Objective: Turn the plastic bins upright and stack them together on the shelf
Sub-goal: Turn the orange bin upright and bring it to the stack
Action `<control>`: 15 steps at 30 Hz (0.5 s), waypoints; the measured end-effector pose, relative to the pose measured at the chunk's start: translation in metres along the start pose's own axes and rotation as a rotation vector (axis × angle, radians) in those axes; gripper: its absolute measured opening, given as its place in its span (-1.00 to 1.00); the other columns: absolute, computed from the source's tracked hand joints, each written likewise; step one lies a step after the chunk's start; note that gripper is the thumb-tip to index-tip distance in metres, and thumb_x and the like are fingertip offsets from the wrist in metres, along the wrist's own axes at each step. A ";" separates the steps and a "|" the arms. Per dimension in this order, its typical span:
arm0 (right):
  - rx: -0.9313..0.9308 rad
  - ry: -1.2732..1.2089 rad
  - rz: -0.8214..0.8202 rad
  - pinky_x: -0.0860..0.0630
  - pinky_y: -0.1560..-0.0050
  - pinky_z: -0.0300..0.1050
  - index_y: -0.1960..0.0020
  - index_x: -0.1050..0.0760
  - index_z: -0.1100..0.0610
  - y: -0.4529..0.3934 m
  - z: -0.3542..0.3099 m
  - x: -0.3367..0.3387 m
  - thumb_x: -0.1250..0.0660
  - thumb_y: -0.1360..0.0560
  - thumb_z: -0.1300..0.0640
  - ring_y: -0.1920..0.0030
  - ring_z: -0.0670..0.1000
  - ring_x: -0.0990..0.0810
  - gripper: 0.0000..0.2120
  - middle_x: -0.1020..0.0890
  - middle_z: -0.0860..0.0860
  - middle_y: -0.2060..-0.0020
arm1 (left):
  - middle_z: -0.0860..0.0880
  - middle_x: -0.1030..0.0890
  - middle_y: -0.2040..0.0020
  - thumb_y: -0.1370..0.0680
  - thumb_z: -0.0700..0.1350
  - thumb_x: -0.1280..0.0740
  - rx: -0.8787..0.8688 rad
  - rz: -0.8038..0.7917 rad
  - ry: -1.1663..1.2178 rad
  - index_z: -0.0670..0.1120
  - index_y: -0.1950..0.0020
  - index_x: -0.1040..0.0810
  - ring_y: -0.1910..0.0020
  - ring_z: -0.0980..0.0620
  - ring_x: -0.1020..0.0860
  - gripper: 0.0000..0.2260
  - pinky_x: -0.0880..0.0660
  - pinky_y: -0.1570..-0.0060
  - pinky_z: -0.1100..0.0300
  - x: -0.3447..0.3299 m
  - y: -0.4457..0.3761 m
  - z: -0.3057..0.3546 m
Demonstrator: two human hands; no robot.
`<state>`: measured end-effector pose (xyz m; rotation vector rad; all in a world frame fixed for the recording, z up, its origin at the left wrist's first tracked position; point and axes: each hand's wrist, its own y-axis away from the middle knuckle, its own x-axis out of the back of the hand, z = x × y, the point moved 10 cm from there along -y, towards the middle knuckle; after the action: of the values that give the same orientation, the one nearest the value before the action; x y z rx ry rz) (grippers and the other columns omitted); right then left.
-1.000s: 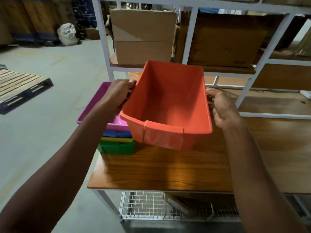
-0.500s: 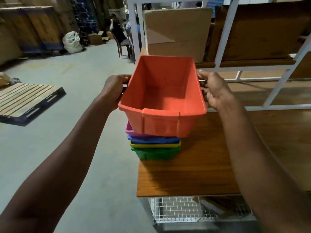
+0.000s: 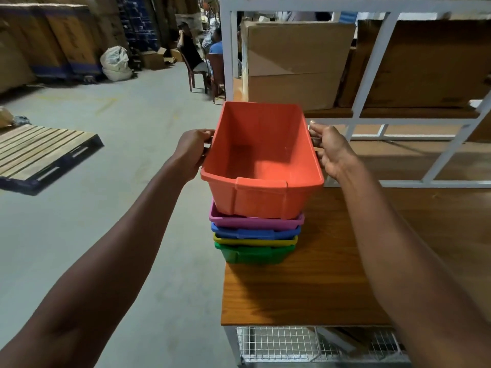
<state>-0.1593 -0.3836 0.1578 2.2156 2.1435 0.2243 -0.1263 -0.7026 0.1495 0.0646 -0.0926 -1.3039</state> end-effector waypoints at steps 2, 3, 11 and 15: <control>-0.001 -0.001 0.001 -0.55 -0.05 -0.04 0.19 -0.63 -0.02 -0.008 0.004 0.001 -0.21 -0.70 -0.08 0.09 -0.02 -0.64 -0.63 -0.70 -0.12 0.32 | -0.10 -0.69 -0.01 -0.68 -0.19 -0.10 0.008 0.005 -0.007 -0.10 -0.08 -0.71 0.09 -0.12 -0.60 -0.65 -0.58 -0.06 -0.02 -0.002 -0.006 -0.004; -0.007 -0.001 -0.007 -0.56 -0.09 -0.01 0.15 -0.65 -0.02 -0.012 0.006 -0.001 -0.21 -0.70 -0.09 0.06 -0.01 -0.65 -0.65 -0.70 -0.09 0.26 | -0.09 -0.70 0.00 -0.68 -0.19 -0.10 0.011 0.004 -0.010 -0.10 -0.07 -0.71 0.09 -0.12 -0.60 -0.64 -0.58 -0.05 -0.03 -0.003 -0.009 -0.005; -0.022 0.017 -0.028 -0.59 -0.06 0.00 0.00 -0.67 0.01 -0.037 0.022 -0.013 -0.26 -0.64 -0.15 -0.03 0.06 -0.68 -0.70 -0.73 -0.03 0.12 | -0.10 -0.67 -0.09 -0.68 -0.19 -0.07 0.076 0.030 -0.022 -0.06 -0.08 -0.69 -0.01 -0.12 -0.62 -0.64 -0.60 -0.19 -0.09 0.000 -0.027 -0.036; -0.054 0.034 -0.023 -0.53 -0.31 0.12 -0.10 -0.73 -0.02 -0.043 0.040 -0.015 -0.33 -0.50 -0.27 -0.25 0.15 -0.64 -0.60 -0.75 0.04 -0.13 | -0.10 -0.68 -0.12 -0.69 -0.17 -0.07 0.107 0.034 -0.028 -0.05 -0.09 -0.69 -0.03 -0.13 -0.62 -0.63 -0.59 -0.22 -0.10 0.003 -0.027 -0.055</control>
<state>-0.1972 -0.3945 0.1114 2.1722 2.1519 0.3171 -0.1458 -0.7127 0.0917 0.1355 -0.1871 -1.2656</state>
